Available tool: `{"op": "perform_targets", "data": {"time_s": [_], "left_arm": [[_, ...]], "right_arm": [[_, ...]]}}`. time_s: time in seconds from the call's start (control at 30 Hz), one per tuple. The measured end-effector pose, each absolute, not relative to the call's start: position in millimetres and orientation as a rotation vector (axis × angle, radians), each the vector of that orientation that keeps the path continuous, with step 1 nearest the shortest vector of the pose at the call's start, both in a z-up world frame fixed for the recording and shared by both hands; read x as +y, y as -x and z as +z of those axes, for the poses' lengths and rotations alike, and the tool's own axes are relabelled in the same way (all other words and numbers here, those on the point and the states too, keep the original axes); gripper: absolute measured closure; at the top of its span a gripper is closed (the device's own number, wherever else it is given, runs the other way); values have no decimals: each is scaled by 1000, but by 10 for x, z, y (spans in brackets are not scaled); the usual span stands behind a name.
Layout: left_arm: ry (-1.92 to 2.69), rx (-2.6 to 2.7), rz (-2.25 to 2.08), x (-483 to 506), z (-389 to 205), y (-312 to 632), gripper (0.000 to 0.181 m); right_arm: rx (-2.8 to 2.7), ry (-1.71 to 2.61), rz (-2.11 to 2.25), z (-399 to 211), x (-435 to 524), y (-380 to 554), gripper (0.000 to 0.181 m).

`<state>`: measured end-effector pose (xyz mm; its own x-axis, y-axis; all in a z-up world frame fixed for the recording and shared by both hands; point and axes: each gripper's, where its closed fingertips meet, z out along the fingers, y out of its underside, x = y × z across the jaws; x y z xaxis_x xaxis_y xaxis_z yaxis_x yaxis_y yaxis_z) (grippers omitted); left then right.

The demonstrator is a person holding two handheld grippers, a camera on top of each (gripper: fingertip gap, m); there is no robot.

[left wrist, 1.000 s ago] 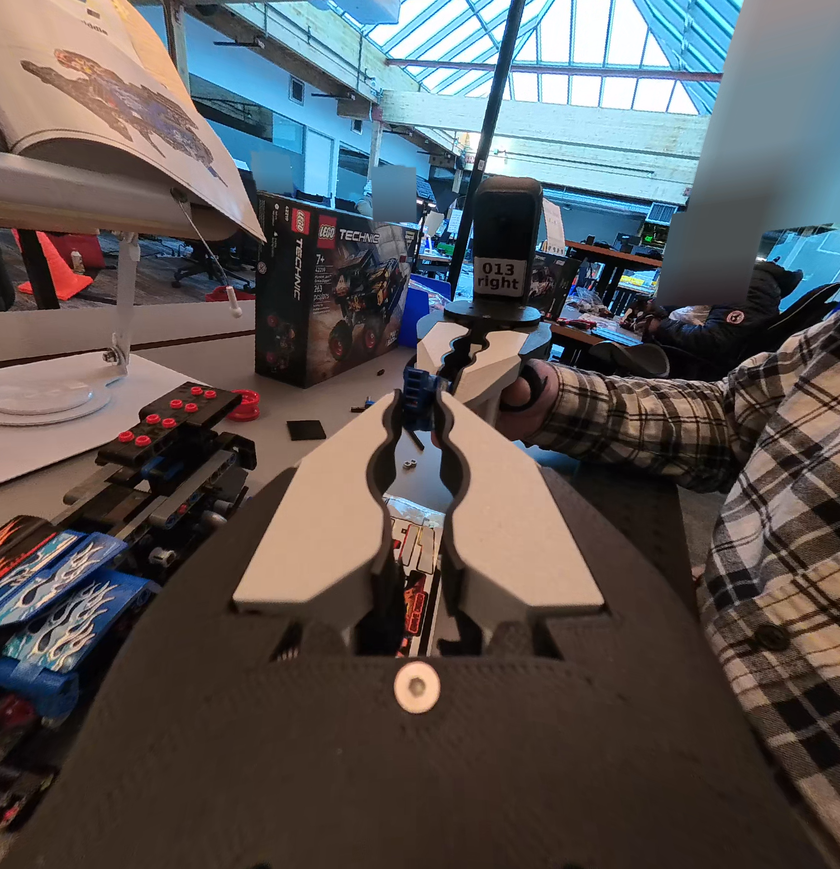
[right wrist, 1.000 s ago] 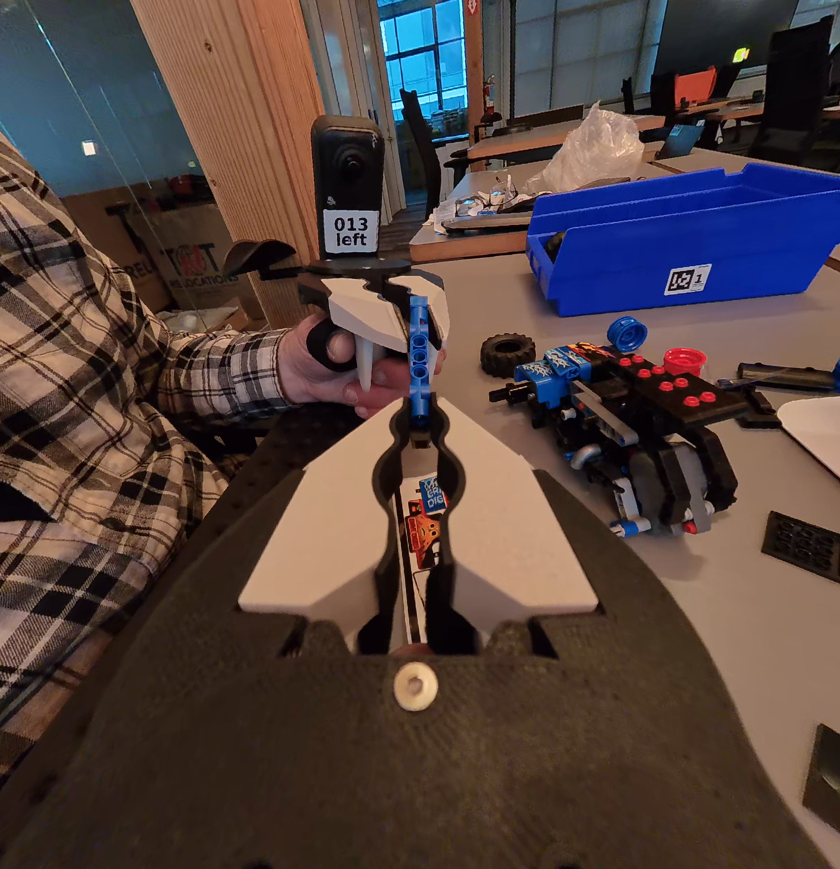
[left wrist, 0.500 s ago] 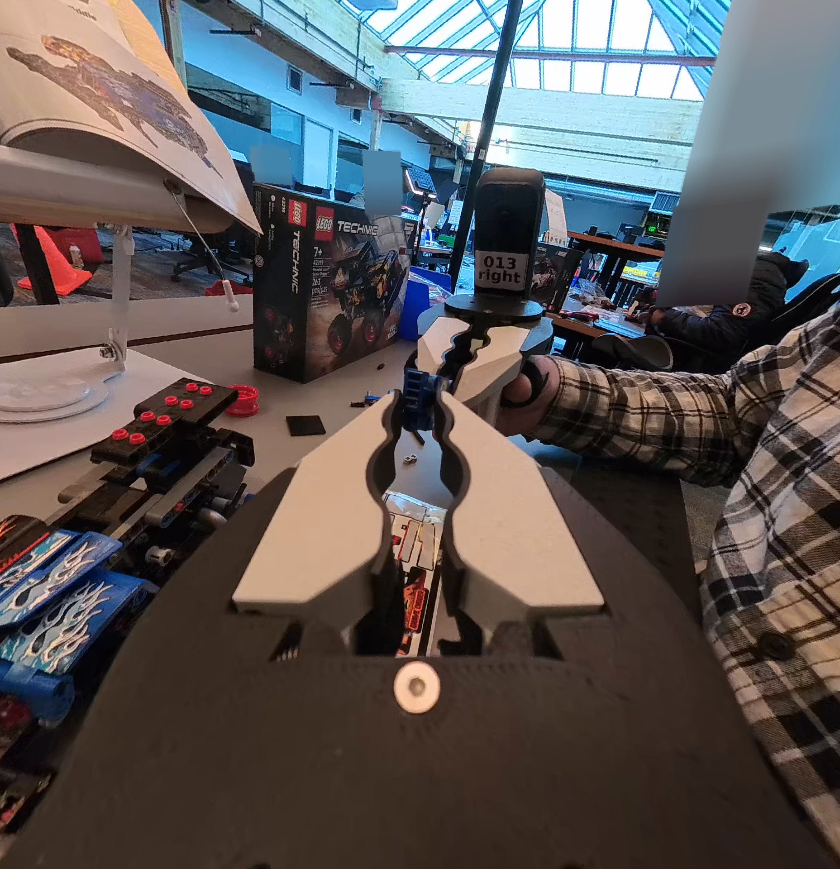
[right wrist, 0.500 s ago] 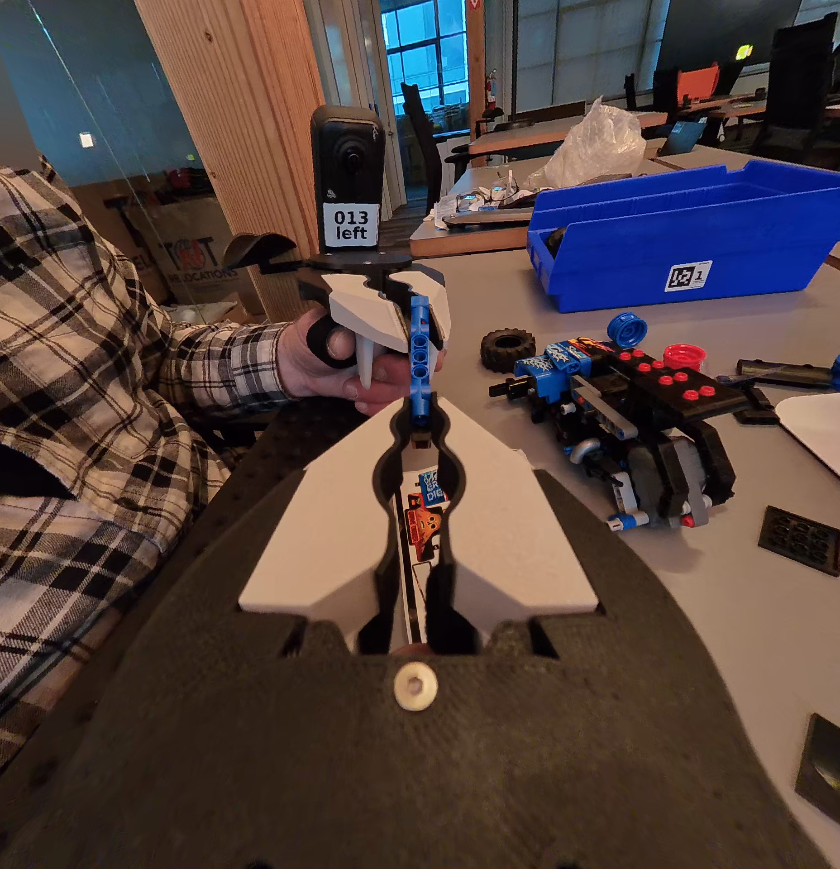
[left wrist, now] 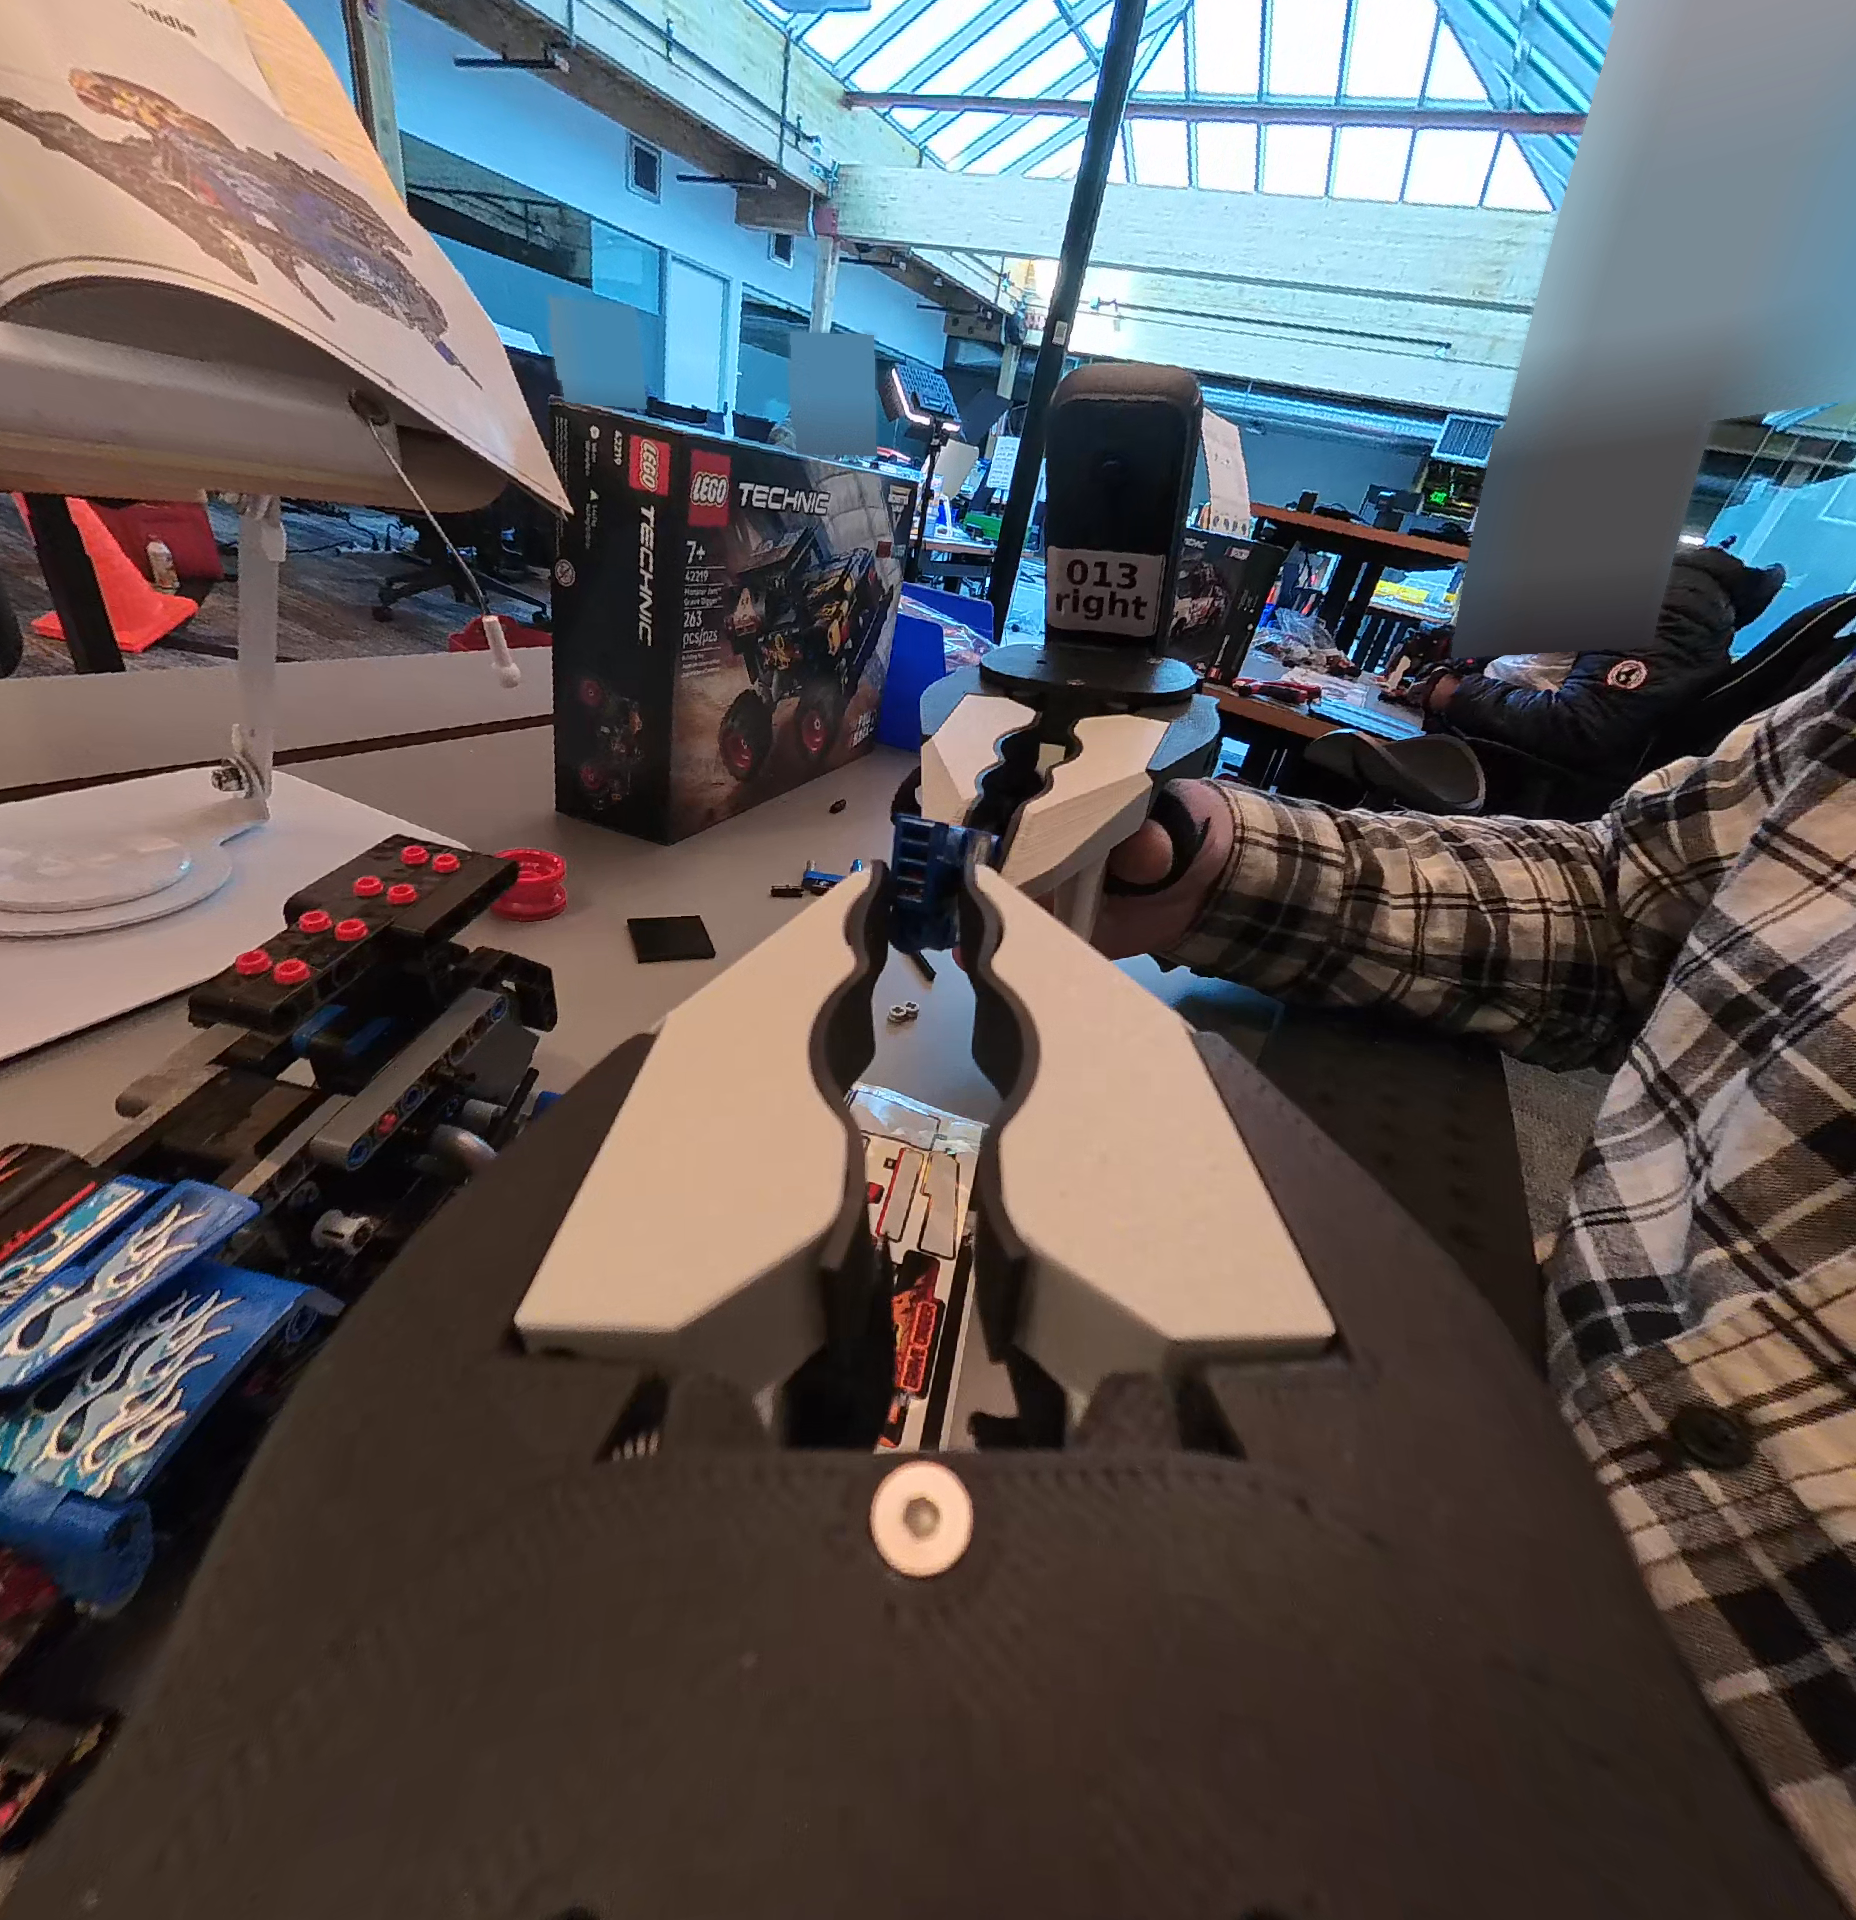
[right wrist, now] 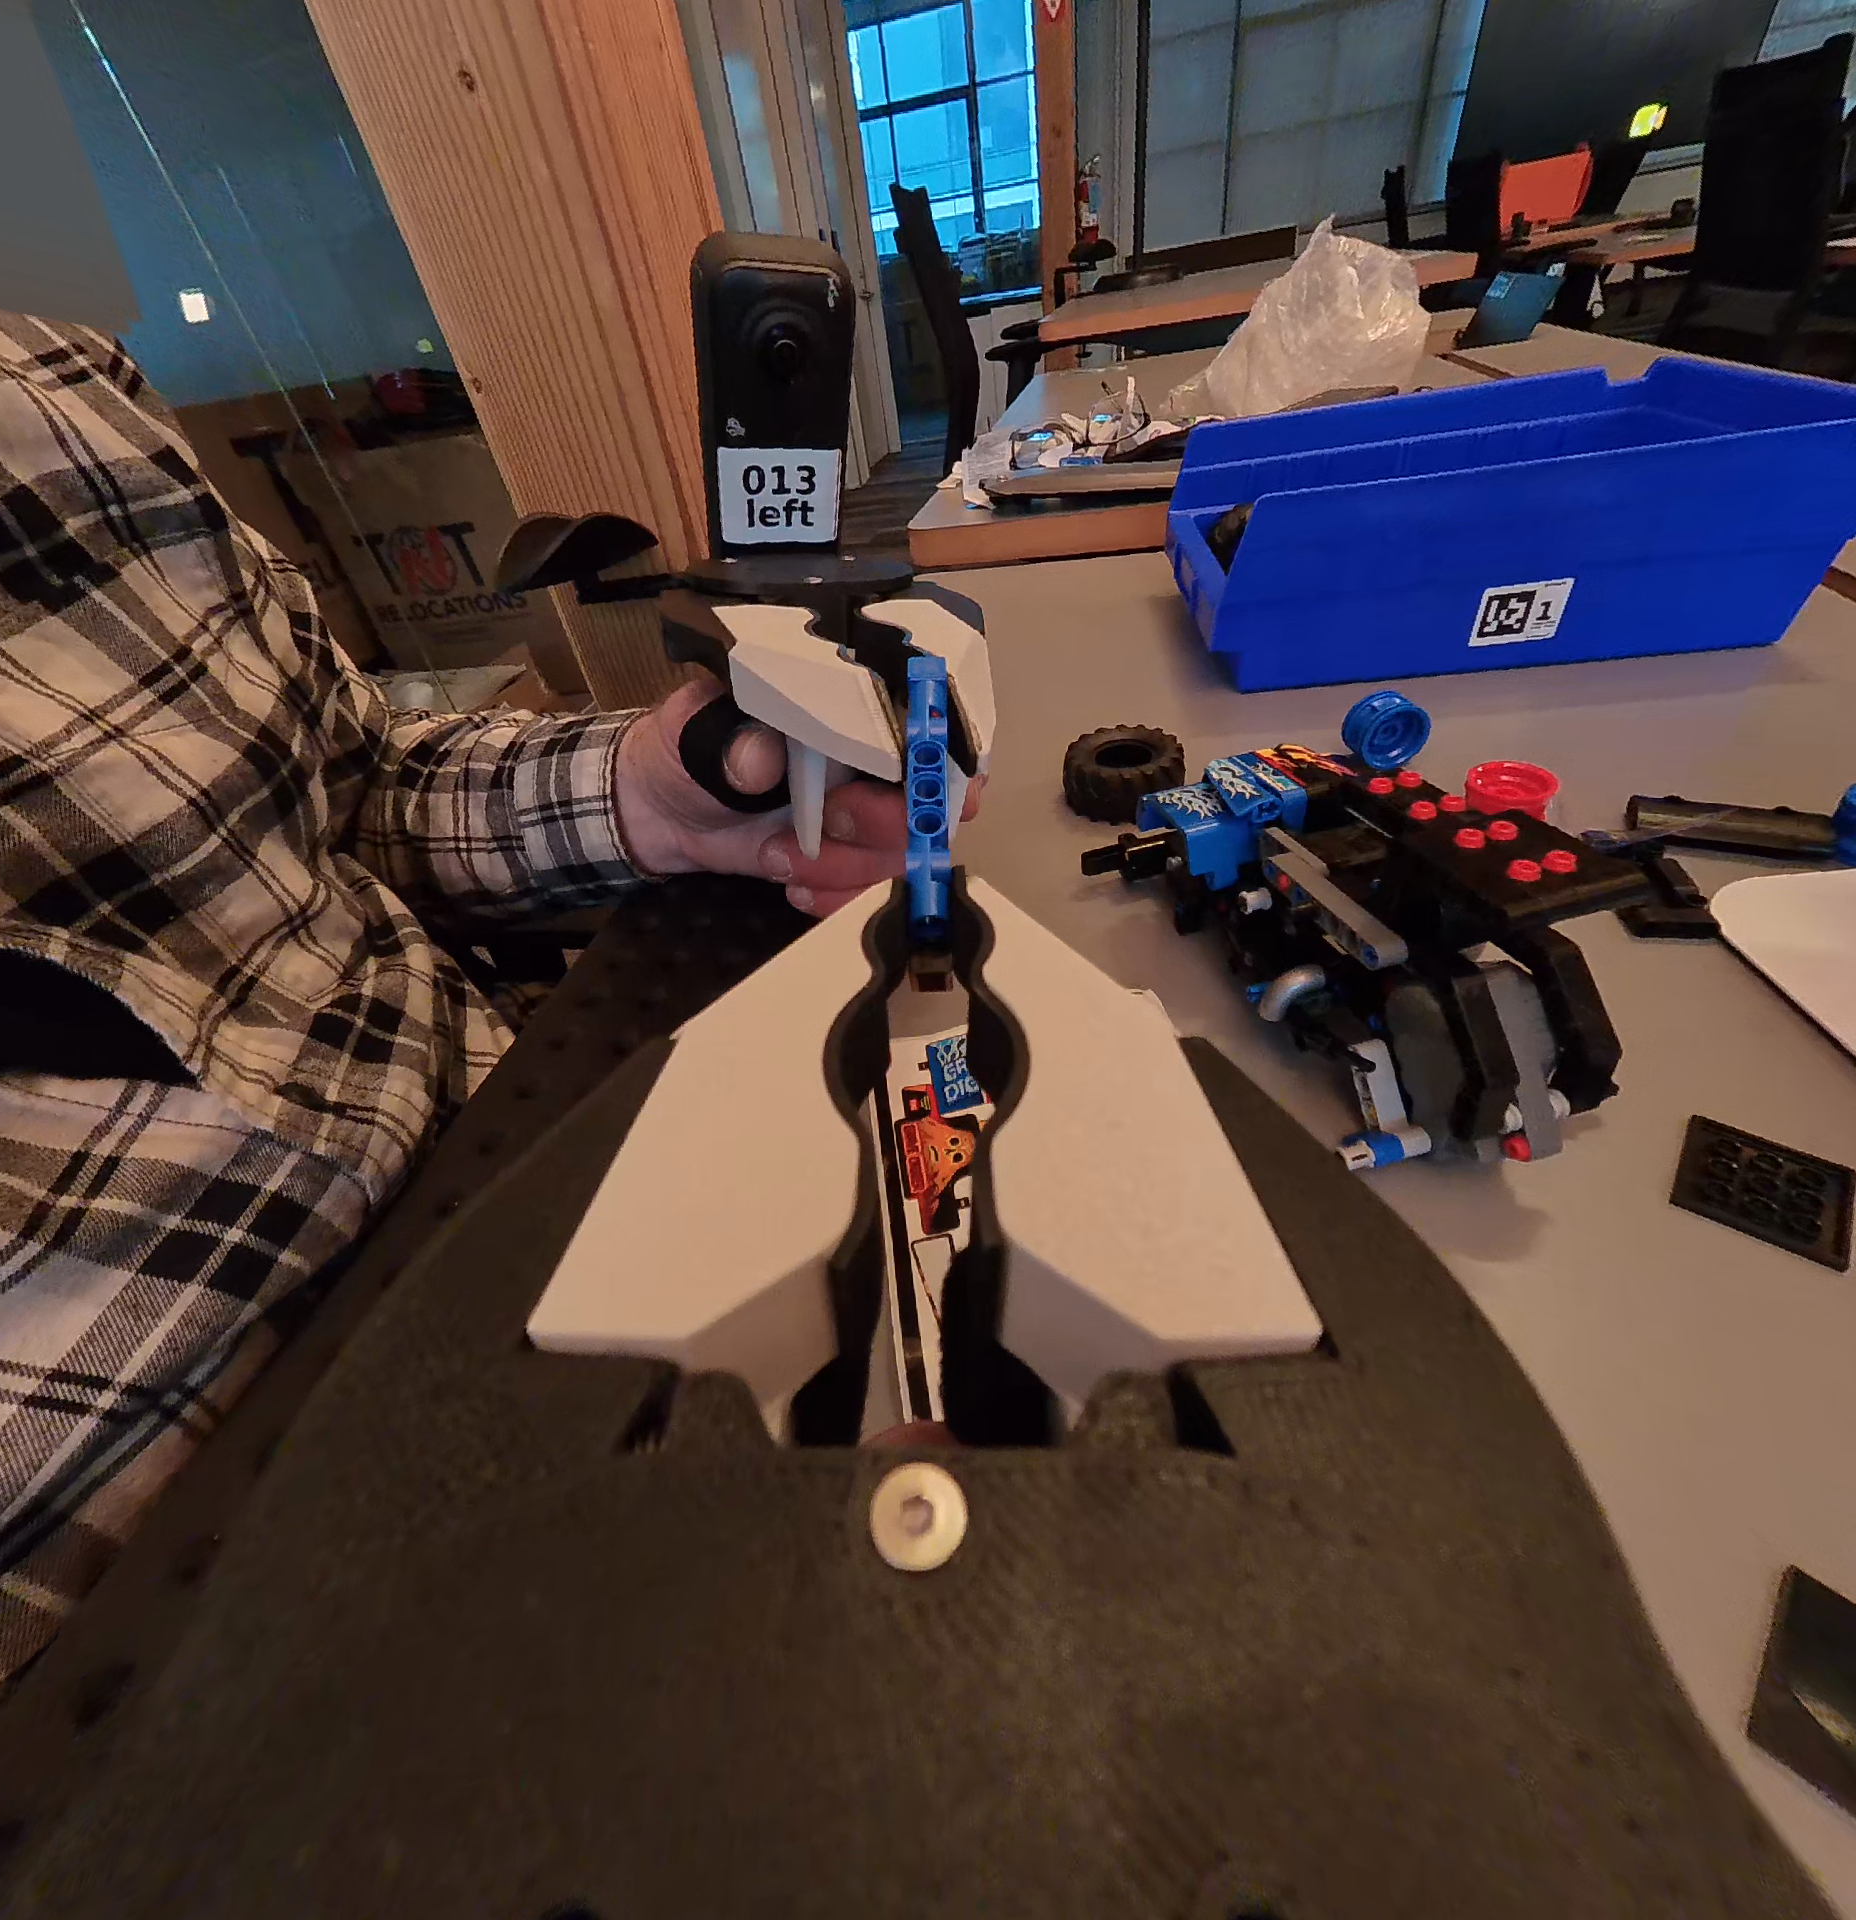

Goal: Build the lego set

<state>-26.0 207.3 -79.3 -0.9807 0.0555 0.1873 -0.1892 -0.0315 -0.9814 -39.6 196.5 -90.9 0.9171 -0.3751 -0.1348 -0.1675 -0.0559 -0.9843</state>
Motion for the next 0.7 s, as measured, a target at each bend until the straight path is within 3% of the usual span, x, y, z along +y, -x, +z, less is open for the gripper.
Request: {"op": "perform_targets", "data": {"time_s": [0.7], "left_arm": [[-179,-2064,2130,2026,-728,232,170]], "right_arm": [[432,1622,-168,-924,1951,385,176]]}}
